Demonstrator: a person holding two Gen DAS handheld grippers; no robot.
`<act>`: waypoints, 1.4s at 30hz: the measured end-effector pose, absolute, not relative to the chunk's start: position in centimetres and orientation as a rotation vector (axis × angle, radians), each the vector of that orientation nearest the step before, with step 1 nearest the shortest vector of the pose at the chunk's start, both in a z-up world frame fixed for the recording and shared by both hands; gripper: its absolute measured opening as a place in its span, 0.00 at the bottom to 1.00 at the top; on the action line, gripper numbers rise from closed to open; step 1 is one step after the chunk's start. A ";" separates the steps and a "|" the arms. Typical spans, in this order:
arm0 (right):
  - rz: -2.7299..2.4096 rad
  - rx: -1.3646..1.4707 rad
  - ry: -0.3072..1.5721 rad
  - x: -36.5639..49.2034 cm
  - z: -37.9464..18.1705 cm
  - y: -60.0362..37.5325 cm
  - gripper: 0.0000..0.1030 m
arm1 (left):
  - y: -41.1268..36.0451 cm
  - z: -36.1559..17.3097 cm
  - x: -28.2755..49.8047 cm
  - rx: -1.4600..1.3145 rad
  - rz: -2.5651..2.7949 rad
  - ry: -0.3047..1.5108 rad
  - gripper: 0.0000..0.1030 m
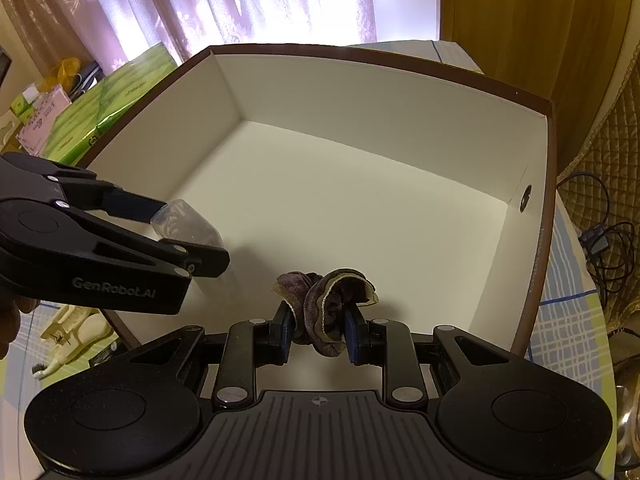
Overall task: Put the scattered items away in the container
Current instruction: 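Carry both items into the brown box and open both tools to release them, then lift both open tools out of the brown box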
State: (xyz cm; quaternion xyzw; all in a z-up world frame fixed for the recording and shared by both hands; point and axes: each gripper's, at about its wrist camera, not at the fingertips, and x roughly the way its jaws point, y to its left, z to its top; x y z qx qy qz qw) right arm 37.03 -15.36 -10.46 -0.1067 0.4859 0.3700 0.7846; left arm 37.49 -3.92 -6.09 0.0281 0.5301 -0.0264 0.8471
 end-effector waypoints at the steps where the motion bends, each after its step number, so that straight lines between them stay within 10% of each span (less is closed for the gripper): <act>1: 0.800 -0.228 1.046 37.0 -10.4 -15.4 0.27 | -3.9 -5.9 37.5 0.059 -0.054 1.108 0.69; 4: 0.803 -0.227 1.052 37.0 -10.3 -15.3 0.35 | -3.5 -5.2 37.3 0.054 -0.042 1.086 0.75; 7: 0.836 -0.236 1.024 36.4 -9.9 -15.0 0.82 | -3.2 -4.8 37.0 0.054 -0.022 1.074 0.77; 15: 0.872 -0.250 0.965 35.2 -9.0 -14.4 1.00 | -2.3 -4.3 36.4 0.040 0.023 1.056 0.87; 42: 0.870 -0.254 0.892 32.5 -6.0 -16.4 1.00 | -3.1 -1.5 32.4 0.048 0.099 1.010 0.92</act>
